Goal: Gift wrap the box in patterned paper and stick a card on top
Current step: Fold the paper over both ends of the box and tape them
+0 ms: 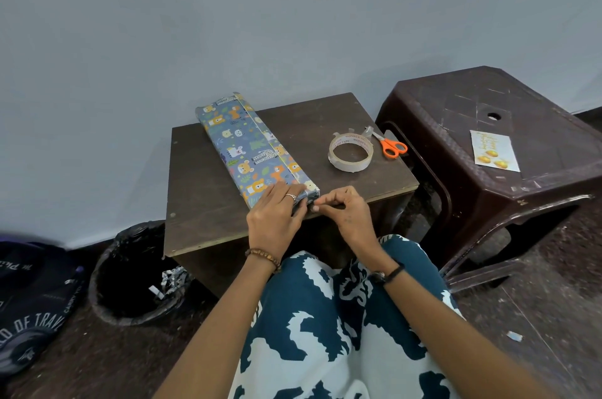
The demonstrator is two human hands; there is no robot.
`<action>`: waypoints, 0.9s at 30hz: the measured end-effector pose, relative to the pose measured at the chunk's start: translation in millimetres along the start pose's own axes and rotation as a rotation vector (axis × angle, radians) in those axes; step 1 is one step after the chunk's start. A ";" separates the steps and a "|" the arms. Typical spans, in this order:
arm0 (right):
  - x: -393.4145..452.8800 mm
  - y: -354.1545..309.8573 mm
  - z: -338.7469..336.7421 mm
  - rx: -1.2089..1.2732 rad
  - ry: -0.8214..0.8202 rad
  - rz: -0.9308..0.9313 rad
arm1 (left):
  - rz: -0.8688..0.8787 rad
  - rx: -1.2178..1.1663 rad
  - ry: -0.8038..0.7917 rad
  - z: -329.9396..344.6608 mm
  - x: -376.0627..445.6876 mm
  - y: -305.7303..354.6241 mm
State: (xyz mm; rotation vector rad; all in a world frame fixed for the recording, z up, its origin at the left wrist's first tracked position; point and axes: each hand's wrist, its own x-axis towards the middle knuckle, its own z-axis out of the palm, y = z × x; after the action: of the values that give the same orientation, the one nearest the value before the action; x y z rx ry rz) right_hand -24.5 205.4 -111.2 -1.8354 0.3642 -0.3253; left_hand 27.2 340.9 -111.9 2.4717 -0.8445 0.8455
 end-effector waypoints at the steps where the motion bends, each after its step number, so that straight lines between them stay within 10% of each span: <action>1: -0.6 1.6 4.0 -0.017 0.029 -0.008 | 0.000 -0.001 0.000 -0.6 0.1 0.3; 27: -6.4 18.3 47.1 -0.066 0.421 -0.129 | 0.047 -0.009 0.002 3.2 -2.2 -8.1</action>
State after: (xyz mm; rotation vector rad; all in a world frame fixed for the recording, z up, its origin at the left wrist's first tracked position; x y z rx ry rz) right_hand -13.0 244.0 -142.4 -1.8534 0.5506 -0.8029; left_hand 32.4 346.1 -117.0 2.4509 -0.9071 0.8586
